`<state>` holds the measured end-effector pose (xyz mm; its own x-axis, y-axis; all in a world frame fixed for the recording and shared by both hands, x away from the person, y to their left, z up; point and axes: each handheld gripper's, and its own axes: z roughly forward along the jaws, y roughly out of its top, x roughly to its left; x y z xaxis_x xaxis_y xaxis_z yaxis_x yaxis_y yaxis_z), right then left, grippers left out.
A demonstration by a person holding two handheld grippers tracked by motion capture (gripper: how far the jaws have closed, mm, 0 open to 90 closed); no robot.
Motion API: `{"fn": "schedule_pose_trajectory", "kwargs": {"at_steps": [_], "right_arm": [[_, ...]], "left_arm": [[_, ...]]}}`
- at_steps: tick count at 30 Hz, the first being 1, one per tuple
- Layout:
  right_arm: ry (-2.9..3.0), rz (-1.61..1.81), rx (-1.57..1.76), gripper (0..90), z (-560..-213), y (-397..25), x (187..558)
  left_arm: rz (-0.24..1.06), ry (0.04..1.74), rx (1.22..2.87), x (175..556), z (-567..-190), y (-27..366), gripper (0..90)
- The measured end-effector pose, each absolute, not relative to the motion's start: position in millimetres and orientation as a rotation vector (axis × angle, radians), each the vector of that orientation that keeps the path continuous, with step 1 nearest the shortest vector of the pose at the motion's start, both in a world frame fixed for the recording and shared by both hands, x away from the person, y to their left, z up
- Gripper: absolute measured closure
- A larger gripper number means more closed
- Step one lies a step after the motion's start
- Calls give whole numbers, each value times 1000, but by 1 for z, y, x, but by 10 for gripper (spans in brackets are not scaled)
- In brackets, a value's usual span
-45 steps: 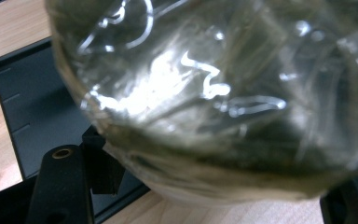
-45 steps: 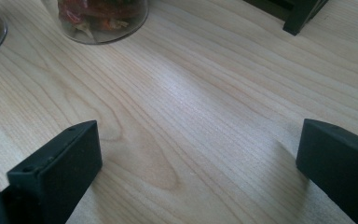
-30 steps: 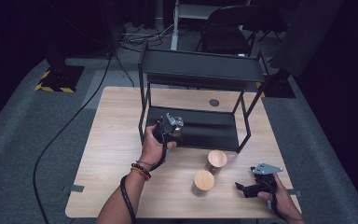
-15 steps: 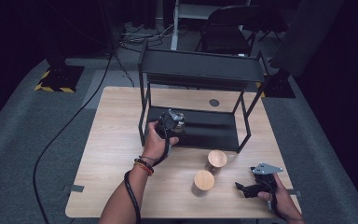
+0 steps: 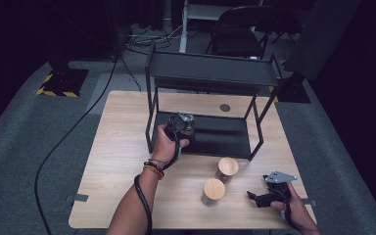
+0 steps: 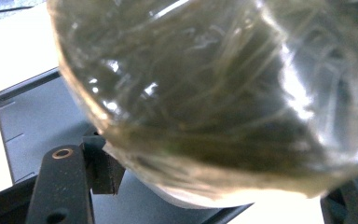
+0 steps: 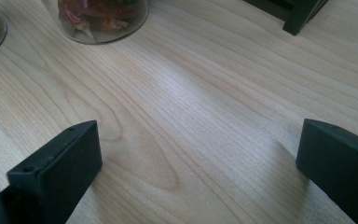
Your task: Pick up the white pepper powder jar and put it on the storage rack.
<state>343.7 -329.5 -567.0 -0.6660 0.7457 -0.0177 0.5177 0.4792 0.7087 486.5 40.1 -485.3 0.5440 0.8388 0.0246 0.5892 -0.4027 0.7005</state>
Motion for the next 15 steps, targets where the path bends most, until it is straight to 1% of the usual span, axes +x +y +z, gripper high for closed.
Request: {"fn": "schedule_pose_trajectory", "kwargs": {"at_steps": [15], "right_arm": [[2406,989,1066,0,-567,-330,344]], "left_arm": [[489,1178,2149,497,-499,35,295]]}}
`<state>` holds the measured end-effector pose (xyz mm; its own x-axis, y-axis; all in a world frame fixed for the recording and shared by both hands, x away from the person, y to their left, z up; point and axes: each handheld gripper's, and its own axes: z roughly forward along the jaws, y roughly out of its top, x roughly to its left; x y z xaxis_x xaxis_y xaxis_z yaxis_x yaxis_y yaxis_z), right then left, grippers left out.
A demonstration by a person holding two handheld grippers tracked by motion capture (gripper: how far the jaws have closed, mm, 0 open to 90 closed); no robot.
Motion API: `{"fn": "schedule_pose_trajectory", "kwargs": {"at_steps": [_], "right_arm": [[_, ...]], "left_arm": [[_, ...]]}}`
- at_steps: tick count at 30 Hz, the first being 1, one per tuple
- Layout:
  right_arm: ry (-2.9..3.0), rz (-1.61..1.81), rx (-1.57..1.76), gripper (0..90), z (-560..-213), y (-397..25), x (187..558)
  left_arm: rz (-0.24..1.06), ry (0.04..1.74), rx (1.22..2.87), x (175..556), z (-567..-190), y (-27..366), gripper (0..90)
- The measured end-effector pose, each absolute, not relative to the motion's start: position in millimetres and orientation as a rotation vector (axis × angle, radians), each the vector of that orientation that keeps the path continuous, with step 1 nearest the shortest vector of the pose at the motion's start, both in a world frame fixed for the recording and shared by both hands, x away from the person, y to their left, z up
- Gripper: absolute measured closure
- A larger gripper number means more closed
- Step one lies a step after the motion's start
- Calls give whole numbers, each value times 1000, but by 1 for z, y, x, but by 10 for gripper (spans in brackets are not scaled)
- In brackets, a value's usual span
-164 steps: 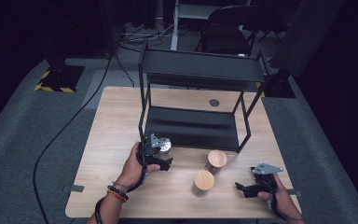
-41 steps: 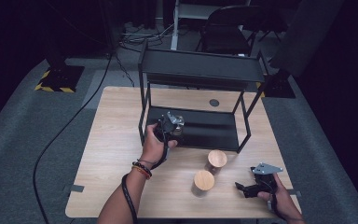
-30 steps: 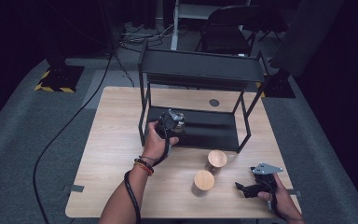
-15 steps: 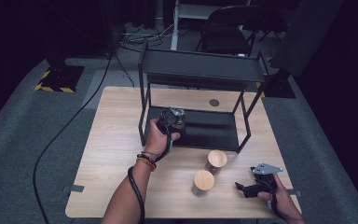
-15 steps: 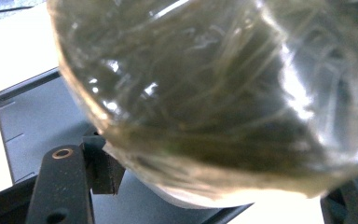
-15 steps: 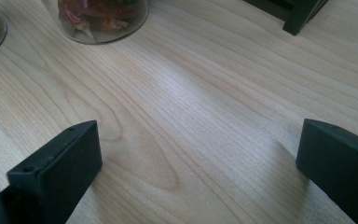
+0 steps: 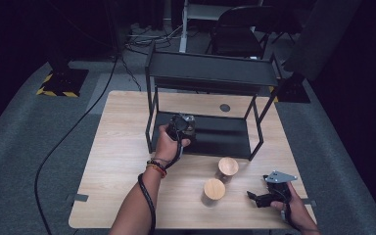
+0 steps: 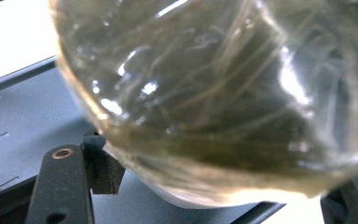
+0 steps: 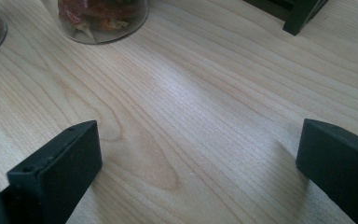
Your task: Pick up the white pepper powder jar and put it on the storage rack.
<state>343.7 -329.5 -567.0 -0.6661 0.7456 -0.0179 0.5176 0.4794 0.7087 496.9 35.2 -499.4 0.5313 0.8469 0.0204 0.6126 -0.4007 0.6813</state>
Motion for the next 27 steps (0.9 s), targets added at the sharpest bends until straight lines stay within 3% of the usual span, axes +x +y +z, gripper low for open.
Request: {"fn": "schedule_pose_trajectory", "kwargs": {"at_steps": [27], "right_arm": [[2406,989,1066,0,-567,-330,344]], "left_arm": [[472,1209,2163,502,-515,34,295]]}}
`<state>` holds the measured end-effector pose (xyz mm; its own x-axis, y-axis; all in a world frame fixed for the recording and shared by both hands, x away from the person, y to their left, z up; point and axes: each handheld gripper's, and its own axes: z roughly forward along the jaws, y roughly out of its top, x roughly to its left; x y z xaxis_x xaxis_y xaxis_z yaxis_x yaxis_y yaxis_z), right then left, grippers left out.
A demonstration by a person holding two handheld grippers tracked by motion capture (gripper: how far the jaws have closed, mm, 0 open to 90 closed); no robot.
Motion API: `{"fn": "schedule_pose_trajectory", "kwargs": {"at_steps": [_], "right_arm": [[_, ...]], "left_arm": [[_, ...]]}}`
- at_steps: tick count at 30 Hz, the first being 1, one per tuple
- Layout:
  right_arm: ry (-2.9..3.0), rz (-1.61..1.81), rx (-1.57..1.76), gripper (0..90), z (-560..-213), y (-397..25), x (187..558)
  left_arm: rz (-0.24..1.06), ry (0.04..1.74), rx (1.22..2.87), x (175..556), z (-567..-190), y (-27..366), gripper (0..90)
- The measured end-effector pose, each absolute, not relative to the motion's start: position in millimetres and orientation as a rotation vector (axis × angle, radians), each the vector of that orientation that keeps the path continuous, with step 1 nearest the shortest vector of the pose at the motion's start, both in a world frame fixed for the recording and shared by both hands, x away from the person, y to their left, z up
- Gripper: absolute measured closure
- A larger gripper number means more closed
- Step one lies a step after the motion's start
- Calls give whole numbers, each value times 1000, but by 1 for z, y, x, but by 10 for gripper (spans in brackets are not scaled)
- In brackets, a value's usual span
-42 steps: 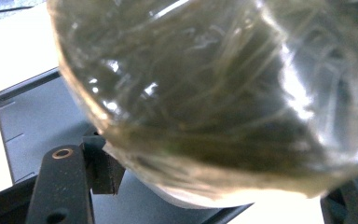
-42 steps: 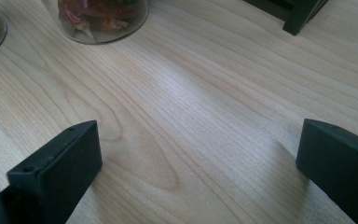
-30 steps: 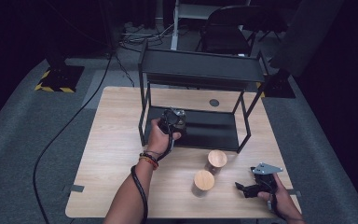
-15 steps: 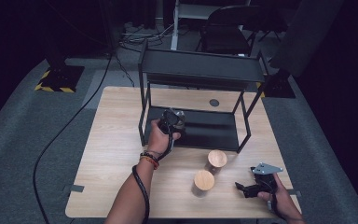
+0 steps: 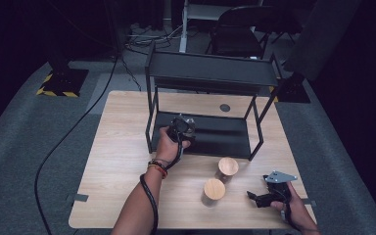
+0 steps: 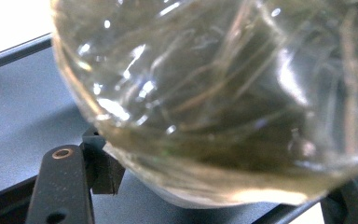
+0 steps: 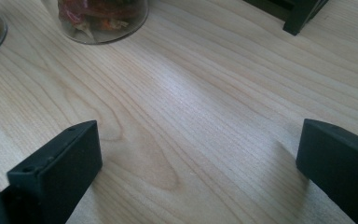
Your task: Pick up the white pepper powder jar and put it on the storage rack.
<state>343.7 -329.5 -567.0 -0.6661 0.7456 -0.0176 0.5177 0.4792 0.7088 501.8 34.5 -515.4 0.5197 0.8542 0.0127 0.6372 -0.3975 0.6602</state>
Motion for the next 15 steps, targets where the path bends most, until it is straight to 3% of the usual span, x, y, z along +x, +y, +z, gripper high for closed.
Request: {"fn": "schedule_pose_trajectory", "kwargs": {"at_steps": [15], "right_arm": [[2406,989,1066,0,-567,-330,344]], "left_arm": [[455,1215,2148,502,-517,37,293]]}}
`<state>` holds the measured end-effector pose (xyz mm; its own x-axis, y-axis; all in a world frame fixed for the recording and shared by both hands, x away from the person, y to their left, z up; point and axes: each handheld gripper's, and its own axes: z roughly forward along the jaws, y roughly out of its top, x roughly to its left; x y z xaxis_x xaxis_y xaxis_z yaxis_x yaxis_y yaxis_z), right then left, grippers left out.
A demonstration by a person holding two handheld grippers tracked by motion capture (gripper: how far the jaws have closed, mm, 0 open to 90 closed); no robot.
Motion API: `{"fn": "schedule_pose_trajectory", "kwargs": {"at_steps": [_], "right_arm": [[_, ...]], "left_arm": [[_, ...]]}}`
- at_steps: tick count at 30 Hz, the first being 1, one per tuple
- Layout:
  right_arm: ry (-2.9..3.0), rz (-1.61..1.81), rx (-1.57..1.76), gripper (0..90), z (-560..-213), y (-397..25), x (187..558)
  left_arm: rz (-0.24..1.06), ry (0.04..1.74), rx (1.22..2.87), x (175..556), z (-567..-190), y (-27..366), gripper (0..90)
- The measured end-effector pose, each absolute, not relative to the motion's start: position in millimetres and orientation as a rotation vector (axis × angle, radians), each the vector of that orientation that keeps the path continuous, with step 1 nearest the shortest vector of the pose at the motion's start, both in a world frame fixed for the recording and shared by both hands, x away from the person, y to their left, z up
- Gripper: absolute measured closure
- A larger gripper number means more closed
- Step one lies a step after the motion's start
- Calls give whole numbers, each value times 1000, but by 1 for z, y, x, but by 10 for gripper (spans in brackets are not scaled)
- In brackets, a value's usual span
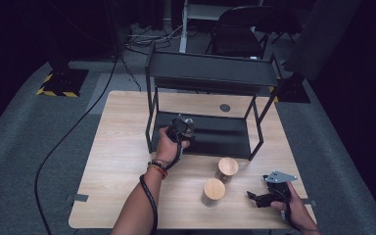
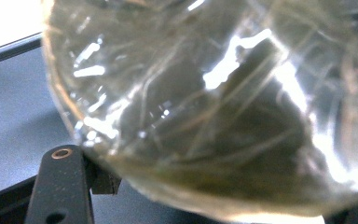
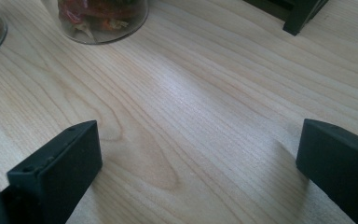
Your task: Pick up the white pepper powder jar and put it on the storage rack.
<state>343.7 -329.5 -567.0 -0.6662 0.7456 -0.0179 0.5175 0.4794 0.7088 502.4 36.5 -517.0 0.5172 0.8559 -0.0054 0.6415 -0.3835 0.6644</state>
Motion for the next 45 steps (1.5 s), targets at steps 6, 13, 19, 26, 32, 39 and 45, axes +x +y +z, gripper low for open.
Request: {"fn": "schedule_pose_trajectory", "kwargs": {"at_steps": [6,13,19,26,32,39,45], "right_arm": [[2406,989,1066,0,-567,-330,344],[2406,989,1066,0,-567,-330,344],[2406,989,1066,0,-567,-330,344],[2406,989,1066,0,-567,-330,344],[2406,989,1066,0,-567,-330,344],[2406,989,1066,0,-567,-330,344],[2406,989,1066,0,-567,-330,344]], "left_arm": [[456,1216,2148,503,-518,37,288],[476,1213,2154,503,-518,35,282],[478,1212,2188,503,-518,34,219],[477,1209,2197,502,-515,39,163],[507,1198,2203,499,-514,41,80],[521,1177,2211,496,-512,45,42],[545,1152,2220,492,-507,46,40]]}}
